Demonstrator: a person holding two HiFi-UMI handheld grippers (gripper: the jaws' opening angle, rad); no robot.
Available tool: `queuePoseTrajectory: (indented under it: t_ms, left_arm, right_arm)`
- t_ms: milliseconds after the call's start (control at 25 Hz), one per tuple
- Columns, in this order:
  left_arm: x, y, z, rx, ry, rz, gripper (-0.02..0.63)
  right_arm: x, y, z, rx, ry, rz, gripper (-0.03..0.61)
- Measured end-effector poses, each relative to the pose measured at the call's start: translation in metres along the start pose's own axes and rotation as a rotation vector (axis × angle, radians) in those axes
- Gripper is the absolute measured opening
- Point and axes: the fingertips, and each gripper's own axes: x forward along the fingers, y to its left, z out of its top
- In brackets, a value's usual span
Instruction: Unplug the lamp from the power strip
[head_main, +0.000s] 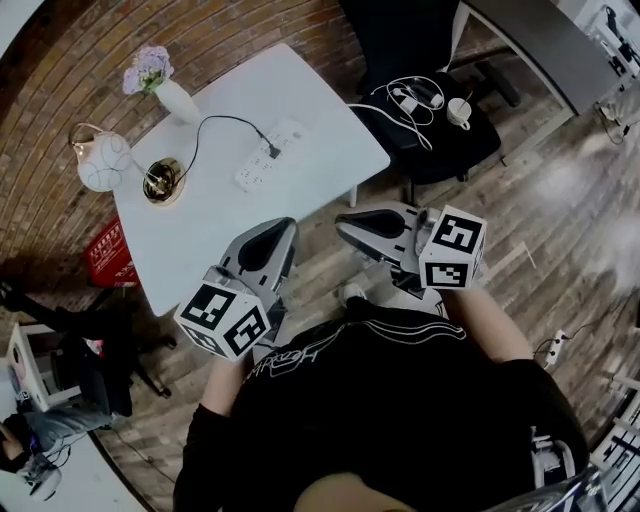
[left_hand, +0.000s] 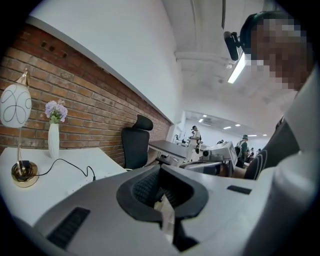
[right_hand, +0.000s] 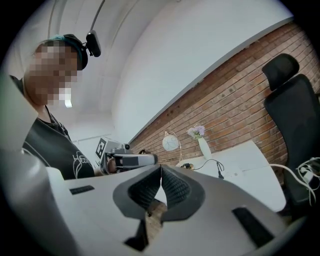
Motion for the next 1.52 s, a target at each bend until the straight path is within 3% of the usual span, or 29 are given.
queuePoseTrajectory:
  t_ms: [320, 880, 1520]
  left_arm:
    - [0.038, 0.044, 0.015, -0.005, 0.000, 0.058, 0.003]
    - [0.079, 0.155, 0.004, -0.019, 0.081, 0.127, 0.003]
    - [0.137, 0.264, -0.059, -0.099, 0.224, 0.151, 0.003]
  right_arm:
    - [0.012, -0.058, 0.023, -0.012, 0.024, 0.016, -0.003]
    - [0.079, -0.145, 0.022, 0.043, 0.098, -0.005, -0.003]
    - [0.142, -0.275, -0.019, 0.042, 0.245, -0.141, -0.003]
